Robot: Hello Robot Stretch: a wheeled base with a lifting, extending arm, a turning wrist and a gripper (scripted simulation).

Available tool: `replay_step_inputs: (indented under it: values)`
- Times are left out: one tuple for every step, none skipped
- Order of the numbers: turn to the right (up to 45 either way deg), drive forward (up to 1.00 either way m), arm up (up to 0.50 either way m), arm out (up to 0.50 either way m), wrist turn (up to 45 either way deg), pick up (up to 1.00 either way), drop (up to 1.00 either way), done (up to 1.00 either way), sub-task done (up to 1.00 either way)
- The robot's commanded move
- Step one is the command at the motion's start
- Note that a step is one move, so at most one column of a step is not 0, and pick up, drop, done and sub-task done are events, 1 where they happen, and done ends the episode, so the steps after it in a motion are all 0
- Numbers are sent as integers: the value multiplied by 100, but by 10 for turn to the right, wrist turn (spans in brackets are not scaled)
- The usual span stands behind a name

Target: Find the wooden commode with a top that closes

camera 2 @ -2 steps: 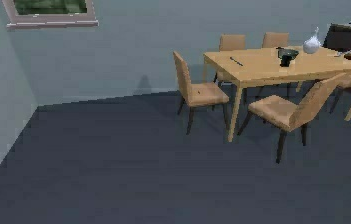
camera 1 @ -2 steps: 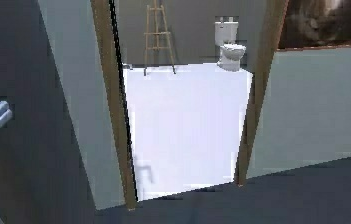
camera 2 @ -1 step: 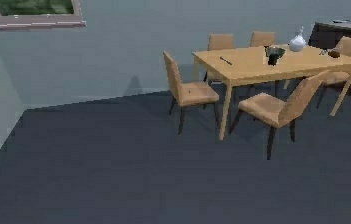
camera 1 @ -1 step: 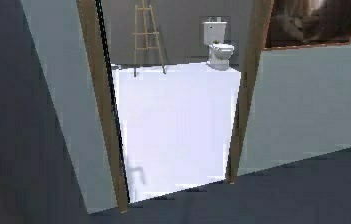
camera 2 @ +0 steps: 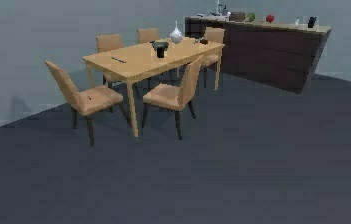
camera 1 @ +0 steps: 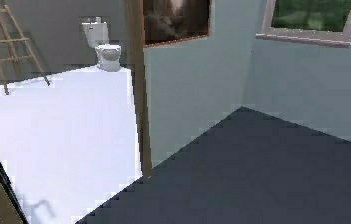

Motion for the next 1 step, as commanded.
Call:
replay_step_inputs:
  values:
    - [0, 35, 0, 0, 0, 0, 0, 0, 0]
